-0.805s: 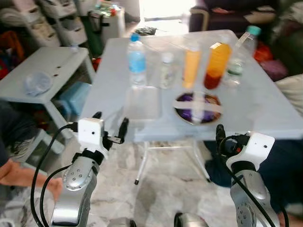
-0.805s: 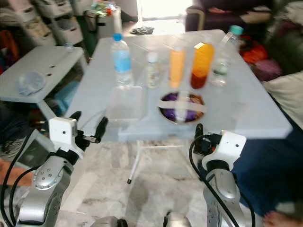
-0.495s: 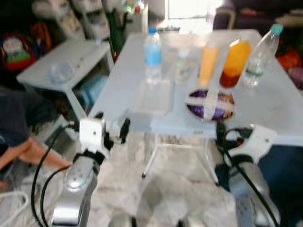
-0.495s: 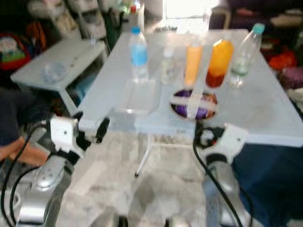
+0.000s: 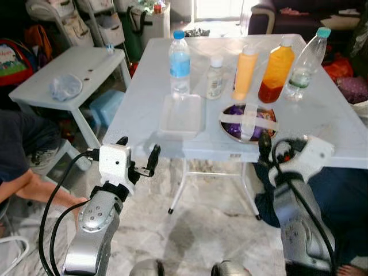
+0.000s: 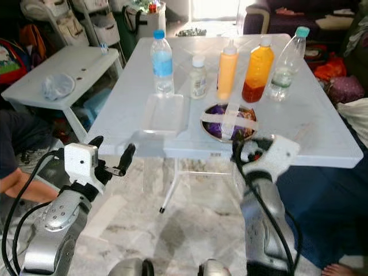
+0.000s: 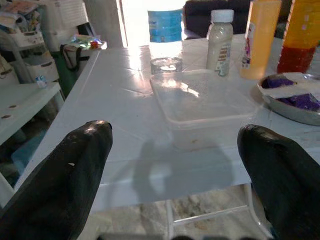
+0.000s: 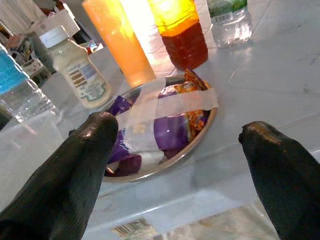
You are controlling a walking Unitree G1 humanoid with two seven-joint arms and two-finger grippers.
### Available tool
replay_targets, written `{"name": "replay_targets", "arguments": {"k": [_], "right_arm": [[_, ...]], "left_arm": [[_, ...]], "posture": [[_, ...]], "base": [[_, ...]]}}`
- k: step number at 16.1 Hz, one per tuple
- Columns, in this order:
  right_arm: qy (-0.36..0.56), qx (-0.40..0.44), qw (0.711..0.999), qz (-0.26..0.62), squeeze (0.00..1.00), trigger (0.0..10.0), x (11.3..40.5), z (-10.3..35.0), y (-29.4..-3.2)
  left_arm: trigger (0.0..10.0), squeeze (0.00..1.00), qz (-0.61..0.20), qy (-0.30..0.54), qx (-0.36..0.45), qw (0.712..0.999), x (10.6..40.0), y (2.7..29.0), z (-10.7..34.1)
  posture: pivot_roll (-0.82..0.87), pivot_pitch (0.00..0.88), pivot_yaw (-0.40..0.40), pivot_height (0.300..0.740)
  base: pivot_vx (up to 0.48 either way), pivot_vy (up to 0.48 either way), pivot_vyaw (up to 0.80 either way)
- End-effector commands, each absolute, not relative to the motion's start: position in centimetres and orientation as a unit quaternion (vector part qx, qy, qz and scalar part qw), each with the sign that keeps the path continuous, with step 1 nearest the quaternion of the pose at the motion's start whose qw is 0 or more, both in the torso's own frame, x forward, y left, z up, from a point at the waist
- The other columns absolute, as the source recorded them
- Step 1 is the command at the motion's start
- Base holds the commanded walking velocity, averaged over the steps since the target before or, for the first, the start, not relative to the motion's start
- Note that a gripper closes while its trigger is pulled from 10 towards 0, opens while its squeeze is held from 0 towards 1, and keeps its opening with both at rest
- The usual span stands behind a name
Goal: Restocking fridge
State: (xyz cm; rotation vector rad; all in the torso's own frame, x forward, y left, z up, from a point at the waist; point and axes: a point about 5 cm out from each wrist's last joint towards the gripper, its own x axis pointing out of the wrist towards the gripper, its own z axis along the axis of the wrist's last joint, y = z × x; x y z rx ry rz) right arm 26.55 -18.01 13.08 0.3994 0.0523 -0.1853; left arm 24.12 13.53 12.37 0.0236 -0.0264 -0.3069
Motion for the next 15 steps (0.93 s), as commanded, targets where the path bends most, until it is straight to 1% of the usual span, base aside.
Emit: {"name": "replay_targets", "arguments": {"k": [1,3,5,9,13,15], "right_arm": [[0.04,0.212,0.972,-0.096,0.0,10.0,26.7,12.7,-17.9],[0.045,0.233,0.967,-0.096,0.0,10.0,27.4,12.8,-17.4],[0.046,0.231,0.968,-0.091,0.0,10.0,27.9,12.9,-17.2],[0.044,0.235,0.967,-0.092,0.0,10.0,29.1,13.1,-17.7],[0.054,0.239,0.965,-0.093,0.0,10.0,29.8,12.7,-17.5],[0.07,0.255,0.959,-0.101,0.0,10.0,30.2,12.3,-17.4]], "left_arm": [[10.0,0.0,-0.156,-0.016,0.021,0.987,24.1,13.6,12.7],[10.0,0.0,-0.155,-0.015,0.021,0.988,24.0,13.5,12.7],[10.0,0.0,-0.157,-0.014,0.021,0.987,23.9,13.3,12.7],[10.0,0.0,-0.163,-0.014,0.024,0.986,23.8,13.3,12.8],[10.0,0.0,-0.165,-0.013,0.027,0.986,23.8,13.3,12.9],[10.0,0.0,-0.166,-0.012,0.029,0.986,23.7,13.3,12.9]], "posture": [[0.03,0.073,0.071,0.74],[0.04,0.078,0.069,0.74],[0.05,0.083,0.069,0.74],[0.06,0.093,0.073,0.74],[0.07,0.101,0.077,0.74],[0.07,0.104,0.079,0.74]], "base": [[0.0,0.0,0.0],[0.0,0.0,0.0],[0.0,0.0,0.0],[0.0,0.0,0.0],[0.0,0.0,0.0],[0.0,0.0,0.0]]}}
